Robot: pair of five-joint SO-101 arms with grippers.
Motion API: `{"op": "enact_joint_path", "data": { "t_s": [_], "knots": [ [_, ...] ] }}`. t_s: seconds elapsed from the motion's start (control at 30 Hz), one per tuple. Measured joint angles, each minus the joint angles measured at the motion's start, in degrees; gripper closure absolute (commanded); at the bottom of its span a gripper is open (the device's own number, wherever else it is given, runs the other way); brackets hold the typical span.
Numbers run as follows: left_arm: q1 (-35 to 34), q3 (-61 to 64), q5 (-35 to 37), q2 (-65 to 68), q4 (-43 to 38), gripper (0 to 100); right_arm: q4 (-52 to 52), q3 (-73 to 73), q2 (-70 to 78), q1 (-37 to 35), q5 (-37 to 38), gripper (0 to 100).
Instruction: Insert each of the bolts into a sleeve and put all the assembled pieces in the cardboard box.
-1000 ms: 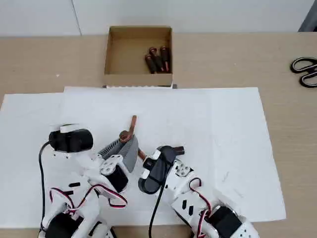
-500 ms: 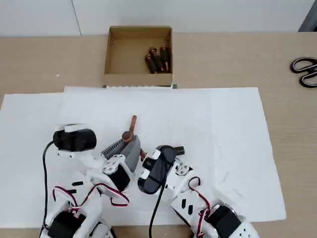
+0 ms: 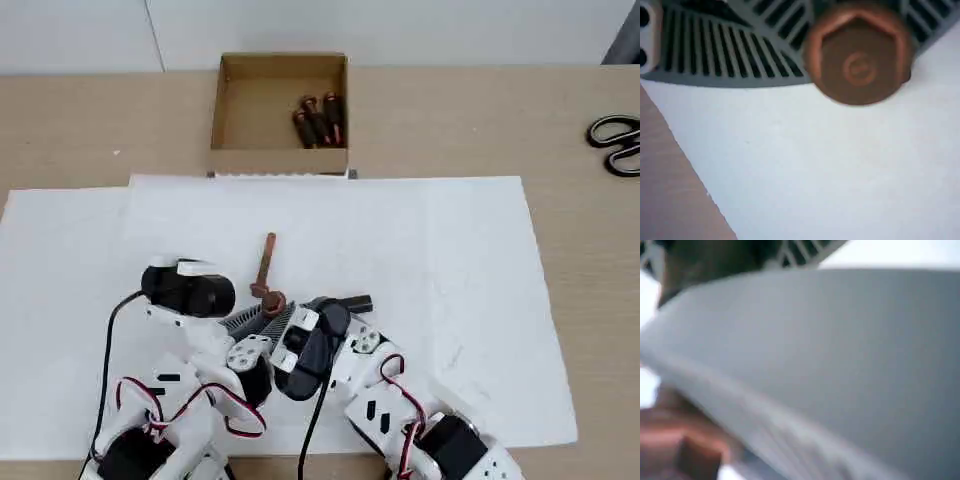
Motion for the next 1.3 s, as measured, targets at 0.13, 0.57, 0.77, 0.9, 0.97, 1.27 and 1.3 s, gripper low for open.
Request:
{"op": "enact_joint_path", "data": {
  "t_s": [0.13,0.57,0.77,0.9,0.97,1.27,1.3],
  "knots": [
    [0.09,1.85,-3.25,-0.09,0.00,100,0.09,0.18,0.18,0.00,0.09,99.6],
    [-0.35,3.16,-3.96,-0.18,-0.09,91,0.09,0.35,0.26,0.00,0.09,99.6],
    [-6.24,3.25,-6.42,-0.18,0.00,86,0.09,0.35,0.26,0.35,0.26,99.6],
    [-8.00,1.85,-7.74,-0.09,0.18,86,0.09,0.18,0.26,0.35,0.26,99.6],
    [-8.18,1.14,-7.74,0.00,0.35,86,0.09,0.09,0.18,0.26,0.44,99.6],
    [-7.56,0.88,-7.74,0.00,0.53,86,-0.88,0.00,0.18,0.26,0.44,99.6],
    [-6.86,0.70,-7.74,0.00,0.26,88,-1.67,0.09,0.18,0.26,0.44,99.6]
  ]
}}
